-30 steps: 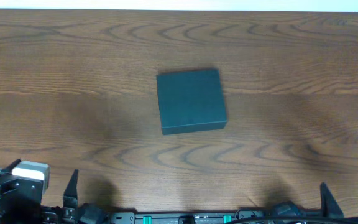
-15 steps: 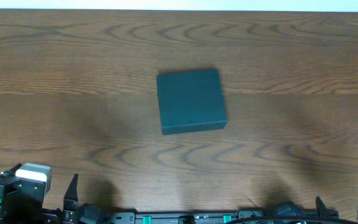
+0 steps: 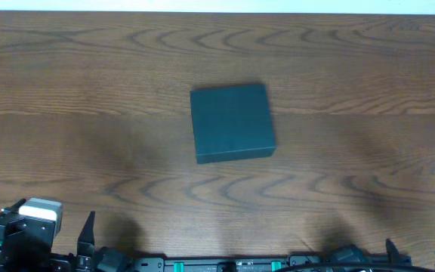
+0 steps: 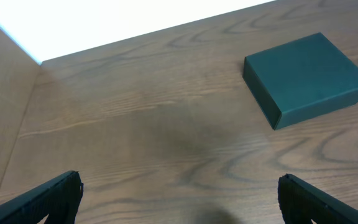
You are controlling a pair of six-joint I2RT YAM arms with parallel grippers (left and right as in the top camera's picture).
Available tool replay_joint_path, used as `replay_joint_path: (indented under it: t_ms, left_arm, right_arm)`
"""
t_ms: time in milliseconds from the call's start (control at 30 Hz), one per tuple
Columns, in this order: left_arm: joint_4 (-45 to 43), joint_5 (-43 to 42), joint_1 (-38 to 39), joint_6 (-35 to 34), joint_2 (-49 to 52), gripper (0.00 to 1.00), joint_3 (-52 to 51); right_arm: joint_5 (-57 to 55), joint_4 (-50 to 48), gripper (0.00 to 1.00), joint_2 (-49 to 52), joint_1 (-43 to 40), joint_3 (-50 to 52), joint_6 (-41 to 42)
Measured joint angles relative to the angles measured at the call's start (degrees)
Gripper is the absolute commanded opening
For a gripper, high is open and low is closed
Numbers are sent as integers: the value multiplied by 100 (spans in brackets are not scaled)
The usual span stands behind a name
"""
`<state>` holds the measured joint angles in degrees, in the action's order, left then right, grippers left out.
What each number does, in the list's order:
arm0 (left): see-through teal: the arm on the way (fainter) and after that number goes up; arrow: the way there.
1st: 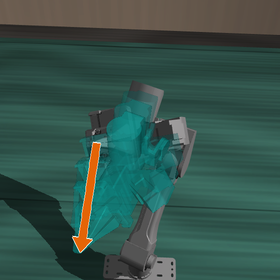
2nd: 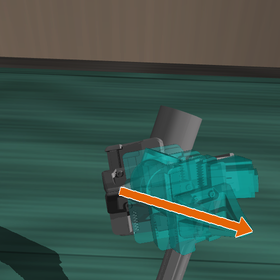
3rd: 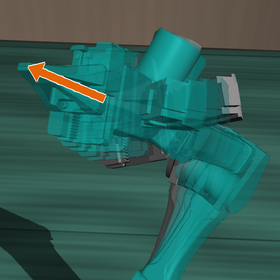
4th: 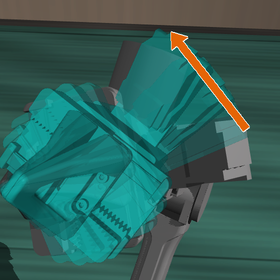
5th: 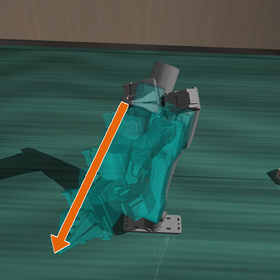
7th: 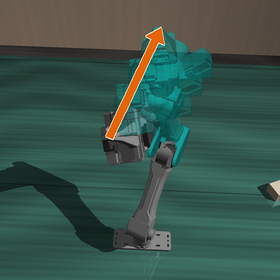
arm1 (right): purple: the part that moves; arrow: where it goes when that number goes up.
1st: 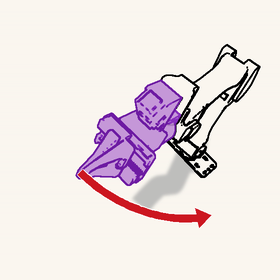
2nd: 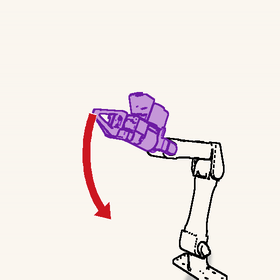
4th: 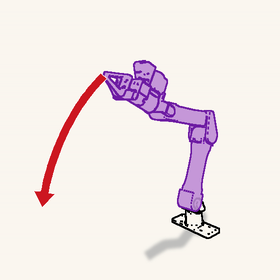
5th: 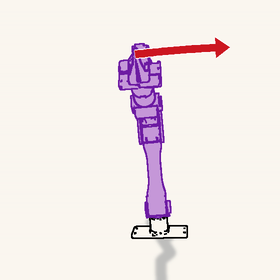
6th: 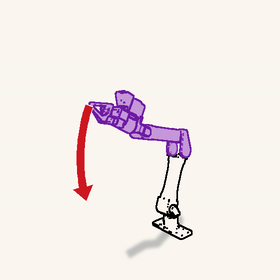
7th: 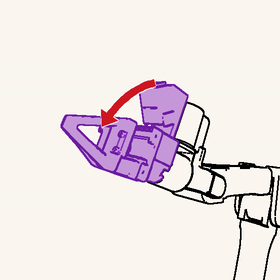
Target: Pack container
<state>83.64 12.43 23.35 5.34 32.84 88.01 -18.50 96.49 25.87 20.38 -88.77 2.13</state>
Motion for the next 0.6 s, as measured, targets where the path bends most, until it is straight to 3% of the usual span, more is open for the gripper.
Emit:
replay_joint_path:
  t_ms: [133, 267, 433, 600]
  left_arm:
    - [0, 0, 0, 0, 0, 99, 0]
    - [0, 2, 2, 0, 0, 98, 0]
    - [4, 2, 0, 0, 0, 99, 0]
    - [7, 2, 0, 0, 0, 98, 0]
  right_arm:
    - [-120, -437, 99, -2, -157, 48, 199]
    - [-136, -1725, 99, -116, -929, 603, 645]
    - [280, -3141, 99, -758, -2002, 2190, 1427]
    - [824, -3877, 99, -1537, -2361, 4026, 2138]
